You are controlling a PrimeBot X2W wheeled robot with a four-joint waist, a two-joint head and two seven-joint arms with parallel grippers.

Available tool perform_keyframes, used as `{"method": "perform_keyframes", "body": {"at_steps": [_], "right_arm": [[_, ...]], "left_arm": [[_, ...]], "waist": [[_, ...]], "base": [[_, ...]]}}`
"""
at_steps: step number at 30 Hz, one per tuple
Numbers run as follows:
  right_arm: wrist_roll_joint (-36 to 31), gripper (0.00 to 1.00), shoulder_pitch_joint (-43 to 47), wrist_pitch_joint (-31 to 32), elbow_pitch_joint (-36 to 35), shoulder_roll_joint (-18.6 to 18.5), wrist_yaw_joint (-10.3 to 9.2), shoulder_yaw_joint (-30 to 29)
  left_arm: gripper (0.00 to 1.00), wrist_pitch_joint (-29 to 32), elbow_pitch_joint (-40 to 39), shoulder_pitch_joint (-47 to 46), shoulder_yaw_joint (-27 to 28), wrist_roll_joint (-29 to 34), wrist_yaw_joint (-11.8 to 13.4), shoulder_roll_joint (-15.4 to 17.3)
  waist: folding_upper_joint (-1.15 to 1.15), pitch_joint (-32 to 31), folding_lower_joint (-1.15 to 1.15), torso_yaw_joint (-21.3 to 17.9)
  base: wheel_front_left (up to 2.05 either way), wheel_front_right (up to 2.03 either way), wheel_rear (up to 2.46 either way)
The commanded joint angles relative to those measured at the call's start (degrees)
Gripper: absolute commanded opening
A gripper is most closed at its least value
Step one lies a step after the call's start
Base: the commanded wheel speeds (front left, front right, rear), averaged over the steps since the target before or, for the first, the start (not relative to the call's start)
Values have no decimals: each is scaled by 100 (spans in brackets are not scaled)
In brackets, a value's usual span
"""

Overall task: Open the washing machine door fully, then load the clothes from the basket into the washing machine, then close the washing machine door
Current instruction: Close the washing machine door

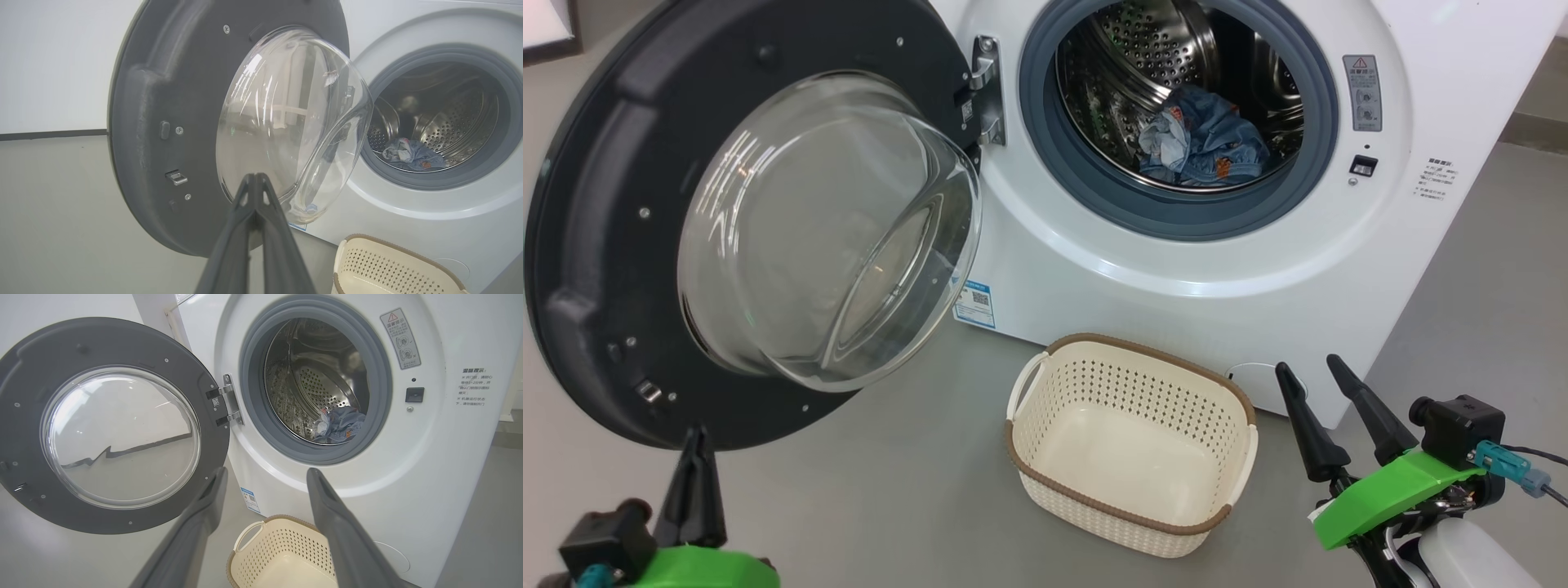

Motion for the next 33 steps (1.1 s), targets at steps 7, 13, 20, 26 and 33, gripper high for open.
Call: {"method": "perform_keyframes", "body": {"at_steps": [7, 13, 20, 26, 33], "right_arm": [[37, 100, 9, -46, -131, -82, 42, 78], [23, 100, -31, -46, -150, -157, 42, 85], [24, 100, -125, -46, -146, -289, 42, 175], [47, 100, -244, -46, -142, -411, 42, 274], [64, 100, -341, -46, -117, -499, 42, 368]], "left_arm": [[0, 140, -730, -481, 356, -252, -106, 394], [0, 544, -1394, -1006, 715, -812, -313, 702], [0, 979, -1649, -1889, 1390, -1752, -456, 1151], [0, 1383, -908, -2644, 2101, -2962, -541, 1370], [0, 1776, 270, -3157, 2885, -4148, -605, 1606]], "waist": [[0, 5, 0, -8], [0, 103, 0, -25], [0, 299, 0, -129], [0, 479, 0, -291], [0, 562, 0, -489]], "base": [[0, 0, 0], [0, 0, 0], [0, 0, 0], [0, 0, 0], [0, 0, 0]]}}
